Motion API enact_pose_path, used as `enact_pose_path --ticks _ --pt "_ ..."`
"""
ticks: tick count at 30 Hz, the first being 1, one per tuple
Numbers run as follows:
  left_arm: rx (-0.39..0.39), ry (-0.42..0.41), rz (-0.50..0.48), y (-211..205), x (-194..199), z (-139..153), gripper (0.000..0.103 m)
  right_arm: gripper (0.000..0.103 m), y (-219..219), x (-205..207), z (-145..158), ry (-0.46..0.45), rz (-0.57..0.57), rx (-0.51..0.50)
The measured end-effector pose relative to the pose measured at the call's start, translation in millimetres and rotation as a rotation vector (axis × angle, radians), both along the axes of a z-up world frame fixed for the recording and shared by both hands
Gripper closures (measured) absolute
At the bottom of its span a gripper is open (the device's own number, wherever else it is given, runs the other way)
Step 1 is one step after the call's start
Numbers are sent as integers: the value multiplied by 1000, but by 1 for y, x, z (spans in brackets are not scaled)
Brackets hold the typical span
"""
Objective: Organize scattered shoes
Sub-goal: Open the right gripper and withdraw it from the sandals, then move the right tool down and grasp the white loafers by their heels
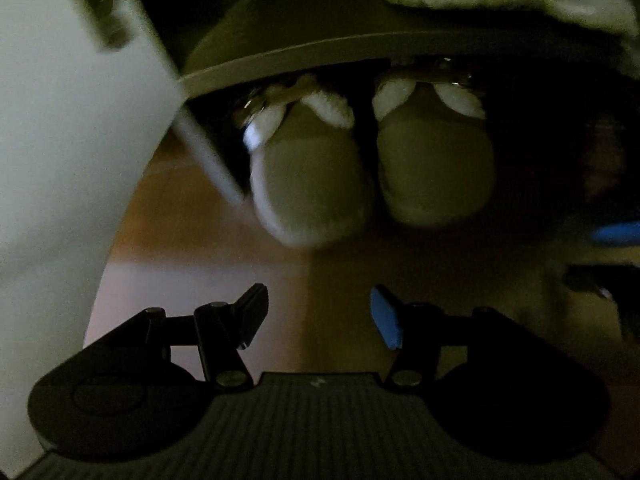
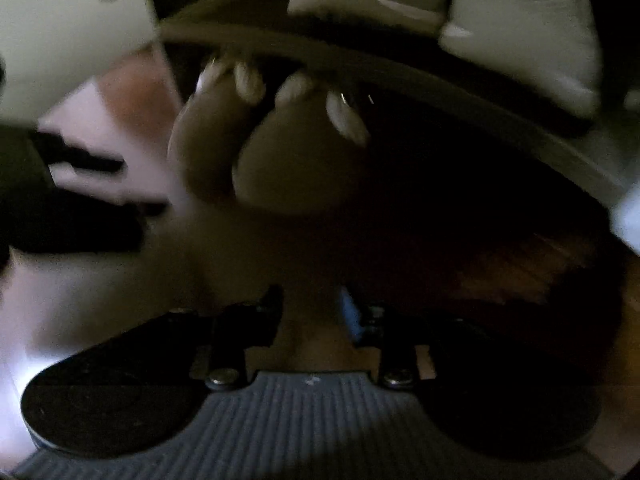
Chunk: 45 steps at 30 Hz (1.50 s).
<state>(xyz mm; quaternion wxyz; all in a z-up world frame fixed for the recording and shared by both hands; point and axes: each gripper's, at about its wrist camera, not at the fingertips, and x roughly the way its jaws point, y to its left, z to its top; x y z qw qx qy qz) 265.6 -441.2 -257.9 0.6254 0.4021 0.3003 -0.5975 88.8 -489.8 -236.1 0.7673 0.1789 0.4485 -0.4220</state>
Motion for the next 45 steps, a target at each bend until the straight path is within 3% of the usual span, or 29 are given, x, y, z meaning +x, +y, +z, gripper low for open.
enact_pose_path --ticks 4,6,9,13,17,19,21,23,24,26,28,30,37,41,45 --pt "65 -37 -46 49 -18 35 40 58 26 -39 49 25 103 34" --pt "94 -68 -127 65 -37 56 40 43 38 -63 77 11 147 13" --pt "99 -74 -322 109 -85 91 30 34 82 -114 120 20 327 -15" --pt "112 -46 -523 163 -127 101 24 33 126 -142 116 131 464 85" --pt "212 -33 -597 209 -175 101 24 33 175 -160 104 182 520 176" --pt "240 -44 -569 213 -183 99 24 33 192 -163 102 169 512 176" --pt "292 -62 -389 201 -181 101 24 33 202 -168 106 155 468 166" --pt "314 -52 -192 182 -169 105 24 33 202 -171 112 121 313 148" --pt "319 -49 -138 175 -164 105 24 33 197 -170 113 102 241 137" --pt "293 -44 9 160 -154 118 24 32 182 -165 119 47 42 105" --pt "199 -7 180 142 -143 150 24 31 165 -160 131 6 -107 75" --pt "114 43 277 133 -133 180 21 30 149 -154 144 -41 -193 59" --pt "4 79 322 120 -122 227 20 21 121 -134 209 -125 -197 -105" --pt "-79 80 289 107 -128 250 20 20 116 -136 231 -160 -209 -149" --pt "-109 46 246 94 -138 258 20 19 112 -143 238 -168 -227 -161"
